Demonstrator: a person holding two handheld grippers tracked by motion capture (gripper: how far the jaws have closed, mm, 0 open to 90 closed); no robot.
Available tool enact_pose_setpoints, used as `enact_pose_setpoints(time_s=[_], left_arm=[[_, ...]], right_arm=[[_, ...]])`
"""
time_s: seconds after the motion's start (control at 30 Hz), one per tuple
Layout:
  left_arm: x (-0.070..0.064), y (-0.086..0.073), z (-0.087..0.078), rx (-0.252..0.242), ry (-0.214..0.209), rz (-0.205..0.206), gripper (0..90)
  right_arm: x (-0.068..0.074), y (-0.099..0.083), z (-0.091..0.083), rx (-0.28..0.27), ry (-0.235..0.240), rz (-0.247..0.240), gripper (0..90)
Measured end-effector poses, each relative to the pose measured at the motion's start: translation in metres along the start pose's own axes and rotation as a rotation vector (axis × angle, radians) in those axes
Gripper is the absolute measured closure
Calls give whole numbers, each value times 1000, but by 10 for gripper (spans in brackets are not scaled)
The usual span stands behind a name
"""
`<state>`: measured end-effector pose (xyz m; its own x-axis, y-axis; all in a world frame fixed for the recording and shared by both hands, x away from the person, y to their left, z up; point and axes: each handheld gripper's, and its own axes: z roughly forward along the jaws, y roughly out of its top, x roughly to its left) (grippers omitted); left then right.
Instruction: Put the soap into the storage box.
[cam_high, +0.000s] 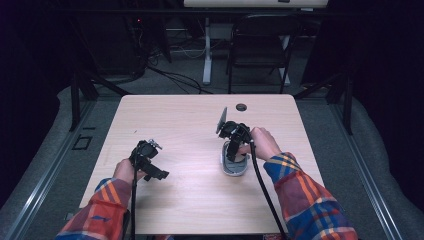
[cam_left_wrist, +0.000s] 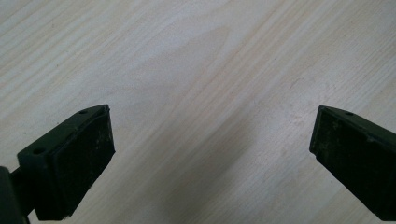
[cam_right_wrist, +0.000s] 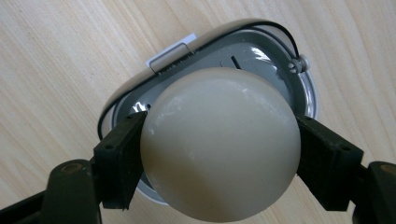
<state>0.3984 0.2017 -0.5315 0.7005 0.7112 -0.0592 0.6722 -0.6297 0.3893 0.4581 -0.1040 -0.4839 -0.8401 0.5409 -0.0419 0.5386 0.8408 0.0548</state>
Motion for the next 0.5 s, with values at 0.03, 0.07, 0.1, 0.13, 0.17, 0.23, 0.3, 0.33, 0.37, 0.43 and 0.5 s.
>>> enact_pose_setpoints(time_s=[0.03,0.07,0.1,0.13,0.17,0.23,0.3,0.33,0.37,0.43,0.5], left_arm=[[0,0,0,0,0,0,0],[0,0,0,0,0,0,0],[0,0,0,-1,-1,1,0],[0,0,0,-1,-2,0,0],[0,0,0,-1,-1,0,0],[0,0,0,1,0,1,0],[0,0,0,0,-1,0,0],[0,0,0,-1,-2,0,0],[0,0,0,-1,-3,-3,0],[0,0,0,0,0,1,0],[0,0,0,-1,-1,1,0]], right_arm=[[0,0,1,-1,2,1,239],[0,0,2,-2,4,1,239],[0,0,4,-3,6,2,239],[0,0,4,1,4,1,239],[0,1,6,2,2,2,239],[-1,1,8,7,1,1,240],[-1,2,11,7,2,9,239],[-1,2,11,11,-1,6,239],[-1,2,12,19,1,2,239],[-1,3,14,20,-4,4,239],[-1,3,16,24,0,5,239]])
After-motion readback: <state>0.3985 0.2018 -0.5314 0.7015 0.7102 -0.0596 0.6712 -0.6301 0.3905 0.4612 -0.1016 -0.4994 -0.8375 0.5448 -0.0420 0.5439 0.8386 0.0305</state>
